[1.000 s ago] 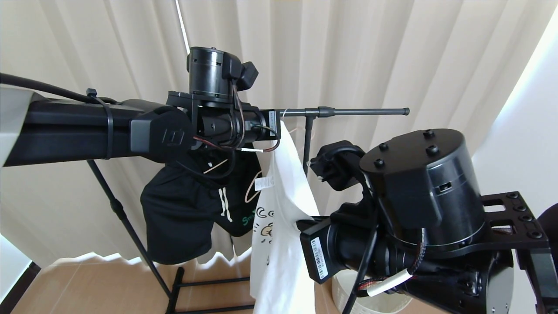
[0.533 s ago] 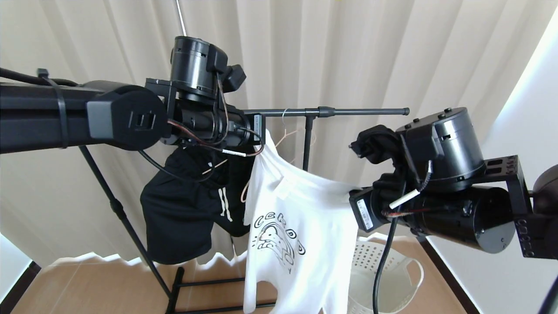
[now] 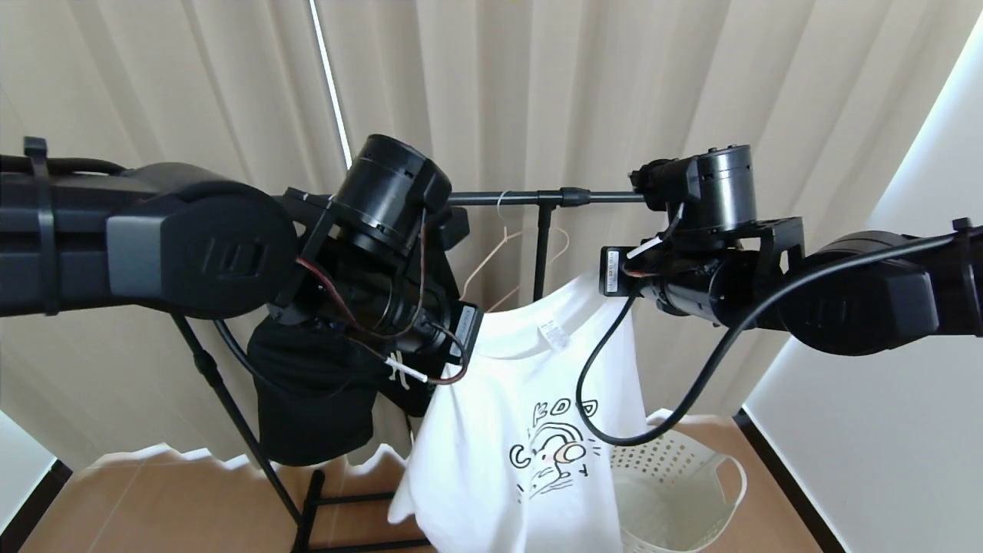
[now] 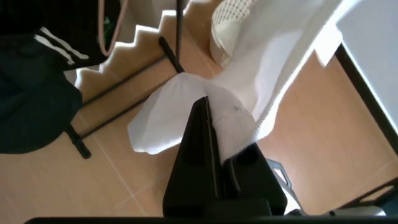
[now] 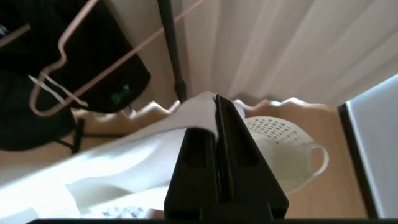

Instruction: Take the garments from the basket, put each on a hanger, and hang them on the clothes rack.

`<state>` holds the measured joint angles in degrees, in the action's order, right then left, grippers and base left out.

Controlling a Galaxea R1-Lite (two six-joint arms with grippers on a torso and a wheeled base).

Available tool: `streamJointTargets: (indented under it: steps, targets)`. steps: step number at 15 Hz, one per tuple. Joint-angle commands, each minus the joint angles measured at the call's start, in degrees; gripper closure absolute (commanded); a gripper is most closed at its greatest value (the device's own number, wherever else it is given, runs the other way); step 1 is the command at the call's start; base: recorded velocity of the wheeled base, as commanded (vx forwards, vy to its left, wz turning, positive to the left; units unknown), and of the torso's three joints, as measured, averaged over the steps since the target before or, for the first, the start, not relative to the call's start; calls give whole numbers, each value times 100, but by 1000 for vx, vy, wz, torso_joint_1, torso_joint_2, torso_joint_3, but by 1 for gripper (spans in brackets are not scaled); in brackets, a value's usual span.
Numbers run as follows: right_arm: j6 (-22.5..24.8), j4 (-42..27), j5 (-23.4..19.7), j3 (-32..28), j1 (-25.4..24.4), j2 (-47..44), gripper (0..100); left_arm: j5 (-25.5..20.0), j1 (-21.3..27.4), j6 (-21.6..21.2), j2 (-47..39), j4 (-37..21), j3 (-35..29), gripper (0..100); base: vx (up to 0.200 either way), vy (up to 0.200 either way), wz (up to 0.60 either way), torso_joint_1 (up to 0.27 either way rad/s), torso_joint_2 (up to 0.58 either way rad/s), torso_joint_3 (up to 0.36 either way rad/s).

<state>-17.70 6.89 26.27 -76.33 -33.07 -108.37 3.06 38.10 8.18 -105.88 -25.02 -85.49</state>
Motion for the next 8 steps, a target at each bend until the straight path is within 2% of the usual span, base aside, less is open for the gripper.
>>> streamJointTargets:
  steps: [1, 4, 8]
  targets:
    - [-348, 410, 10, -137, -191, -298, 100, 2, 480, 78, -3, 23, 323, 100, 0, 0, 0, 0, 0, 0]
    - [-700, 893, 185, -146, -463, -298, 100, -42, 1086, 720, -21, 76, 331, 100, 0, 0, 0, 0, 0, 0]
    - [-726, 1254, 317, -137, -551, -369, 100, -7, 1490, 1362, -302, 410, 358, 100, 0, 0, 0, 0, 0, 0]
